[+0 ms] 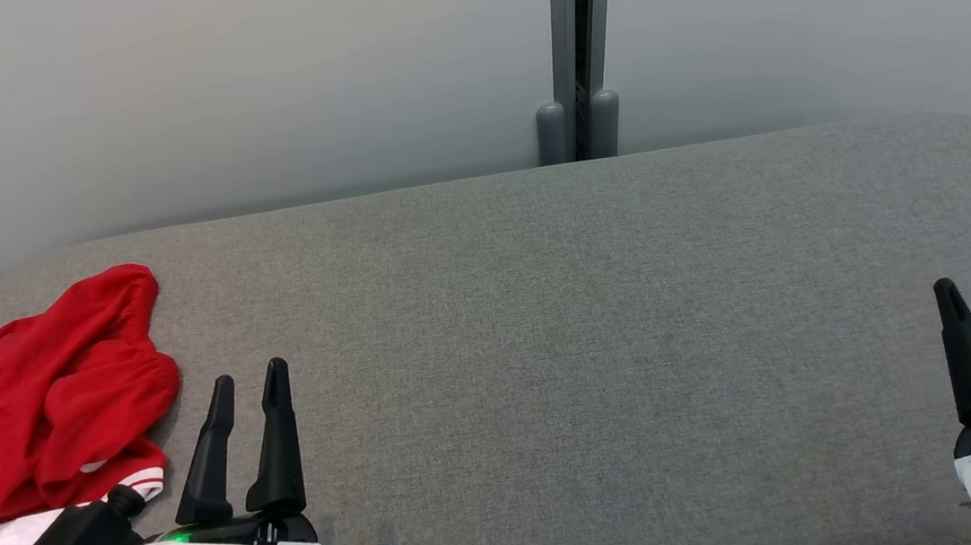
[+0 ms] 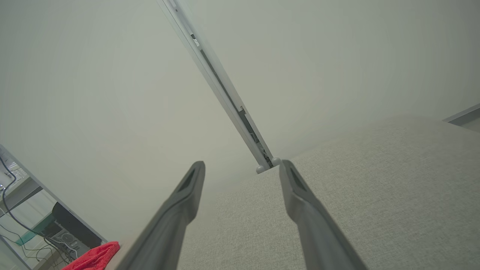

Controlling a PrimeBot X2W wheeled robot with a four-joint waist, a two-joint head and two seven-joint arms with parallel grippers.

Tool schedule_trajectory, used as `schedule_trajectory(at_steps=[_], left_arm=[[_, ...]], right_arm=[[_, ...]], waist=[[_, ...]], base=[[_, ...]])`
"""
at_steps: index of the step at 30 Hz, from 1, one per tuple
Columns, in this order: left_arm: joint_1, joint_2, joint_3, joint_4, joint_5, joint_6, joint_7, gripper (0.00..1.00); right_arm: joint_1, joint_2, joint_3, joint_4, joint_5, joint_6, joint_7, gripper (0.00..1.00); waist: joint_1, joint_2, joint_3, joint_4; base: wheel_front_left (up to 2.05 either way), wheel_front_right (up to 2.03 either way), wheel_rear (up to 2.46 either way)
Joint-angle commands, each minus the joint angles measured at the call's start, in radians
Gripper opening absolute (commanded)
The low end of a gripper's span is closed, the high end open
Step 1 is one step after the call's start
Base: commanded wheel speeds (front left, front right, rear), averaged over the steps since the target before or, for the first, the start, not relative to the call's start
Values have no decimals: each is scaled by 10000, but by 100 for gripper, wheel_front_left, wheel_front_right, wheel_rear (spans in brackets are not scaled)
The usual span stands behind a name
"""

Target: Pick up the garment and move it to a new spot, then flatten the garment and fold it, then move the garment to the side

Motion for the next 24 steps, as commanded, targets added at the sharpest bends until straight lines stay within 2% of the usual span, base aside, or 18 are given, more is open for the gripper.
schedule_trajectory(at_steps=[1,24], left_arm=[[-305,95,12,-125,326,71,-24,100],[-168,469,32,229,3004,708,371,100]], right_arm=[[-239,-130,101,-11,-344,10,-137,100],[-1002,-65,1024,1209,-3351,15,-843,100]], waist=[[0,0,0,-3],[0,0,-2,-10]], base=[[0,0,0],[0,0,0]])
